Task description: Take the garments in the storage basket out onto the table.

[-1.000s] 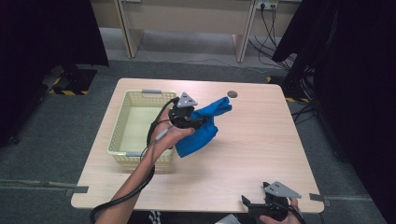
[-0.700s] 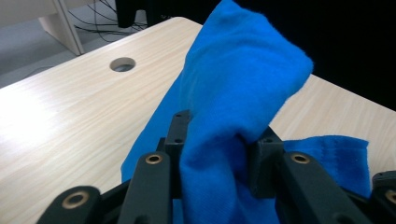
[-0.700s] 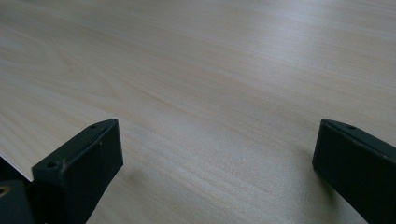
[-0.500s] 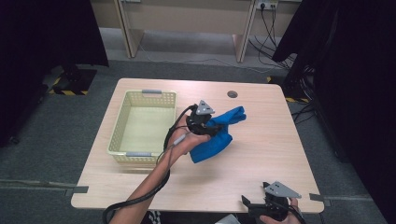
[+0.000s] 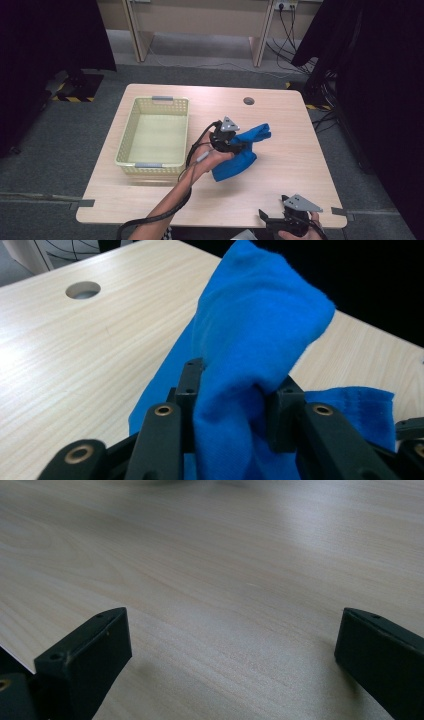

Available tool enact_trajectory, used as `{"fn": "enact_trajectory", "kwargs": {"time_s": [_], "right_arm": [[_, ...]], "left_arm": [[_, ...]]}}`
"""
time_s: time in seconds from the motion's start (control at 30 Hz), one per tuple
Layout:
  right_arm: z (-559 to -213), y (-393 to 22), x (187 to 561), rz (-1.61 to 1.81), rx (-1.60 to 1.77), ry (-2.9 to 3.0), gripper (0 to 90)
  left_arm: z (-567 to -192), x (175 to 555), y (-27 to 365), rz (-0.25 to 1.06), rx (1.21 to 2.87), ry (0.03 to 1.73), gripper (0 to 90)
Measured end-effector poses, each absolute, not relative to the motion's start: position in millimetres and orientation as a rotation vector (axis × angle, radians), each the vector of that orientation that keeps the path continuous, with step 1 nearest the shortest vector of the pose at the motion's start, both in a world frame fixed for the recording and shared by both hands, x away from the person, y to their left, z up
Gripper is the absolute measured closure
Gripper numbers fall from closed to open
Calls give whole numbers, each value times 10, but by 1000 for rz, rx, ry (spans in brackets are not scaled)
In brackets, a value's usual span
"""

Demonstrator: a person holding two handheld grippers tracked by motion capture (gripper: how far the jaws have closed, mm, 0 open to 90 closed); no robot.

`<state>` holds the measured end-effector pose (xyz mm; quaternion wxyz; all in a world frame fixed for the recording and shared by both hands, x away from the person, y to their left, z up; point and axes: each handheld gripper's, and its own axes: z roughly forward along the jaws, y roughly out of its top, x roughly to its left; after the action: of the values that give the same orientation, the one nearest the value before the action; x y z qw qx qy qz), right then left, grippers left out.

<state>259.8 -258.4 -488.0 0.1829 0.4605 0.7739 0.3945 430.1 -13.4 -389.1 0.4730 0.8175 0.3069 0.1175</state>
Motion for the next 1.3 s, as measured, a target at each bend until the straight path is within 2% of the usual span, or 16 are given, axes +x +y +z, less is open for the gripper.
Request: {"fn": "enact_trajectory", "kwargs": {"time_s": [0.6,0.97,1.07,1.3], "right_arm": [[-4883,-2582,2598,1111,1289,2184,19],[-4883,-2582,2598,1110,1289,2185,19],[-4884,-2584,2597,1111,1289,2184,19],[-4882,-2583,2597,1110,1291,2185,19]], "left_arm": [[-4263,4332,-283,338,2085,764,628],[-4495,4378,-320,313,2122,787,548],[-4491,4379,-331,296,2118,790,491],[-4400,4358,-355,292,2070,756,278]]}}
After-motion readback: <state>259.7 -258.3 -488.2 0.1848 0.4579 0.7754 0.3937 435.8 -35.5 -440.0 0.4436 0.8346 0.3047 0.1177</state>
